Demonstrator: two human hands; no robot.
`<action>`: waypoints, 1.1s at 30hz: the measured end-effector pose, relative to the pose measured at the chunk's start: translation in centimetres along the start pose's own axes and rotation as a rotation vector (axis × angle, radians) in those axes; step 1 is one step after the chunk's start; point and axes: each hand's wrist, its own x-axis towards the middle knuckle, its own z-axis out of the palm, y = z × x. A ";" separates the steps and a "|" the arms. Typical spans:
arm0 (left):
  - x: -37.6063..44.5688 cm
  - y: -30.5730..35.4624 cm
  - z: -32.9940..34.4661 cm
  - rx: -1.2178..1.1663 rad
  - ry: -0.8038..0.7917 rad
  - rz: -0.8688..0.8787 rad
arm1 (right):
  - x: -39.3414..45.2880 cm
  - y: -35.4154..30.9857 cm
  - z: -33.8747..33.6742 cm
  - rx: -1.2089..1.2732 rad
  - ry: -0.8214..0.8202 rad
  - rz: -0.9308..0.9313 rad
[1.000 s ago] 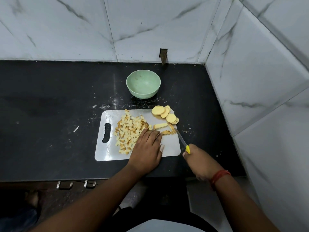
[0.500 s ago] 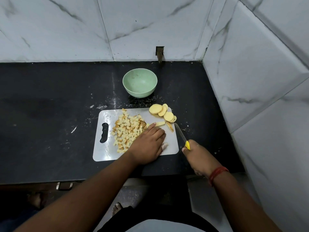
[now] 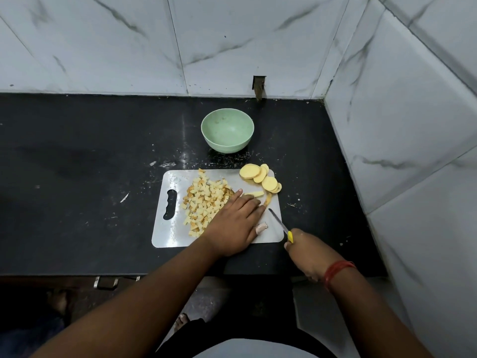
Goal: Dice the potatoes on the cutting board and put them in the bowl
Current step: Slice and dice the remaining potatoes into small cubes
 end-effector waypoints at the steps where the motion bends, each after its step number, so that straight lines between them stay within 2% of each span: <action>1: 0.0 -0.1 0.1 0.013 -0.010 0.019 | 0.1 0.1 -0.4 0.017 0.017 0.012; 7: 0.7 0.0 0.4 0.057 -0.079 0.051 | 1.3 0.0 -0.8 0.116 0.058 0.067; 18: 0.9 -2.2 -0.9 0.105 -0.075 0.121 | 1.0 -0.1 -0.6 0.145 0.048 0.038; 22: 0.5 -1.9 -0.7 0.150 -0.025 0.079 | 1.2 -0.9 -0.4 0.048 0.061 0.020; 27: 0.6 0.1 0.4 0.112 -0.061 -0.009 | 1.7 -1.2 0.5 0.006 0.076 0.028; 33: 0.3 1.0 0.6 0.068 0.000 -0.093 | 2.0 -1.3 1.0 -0.027 0.106 0.038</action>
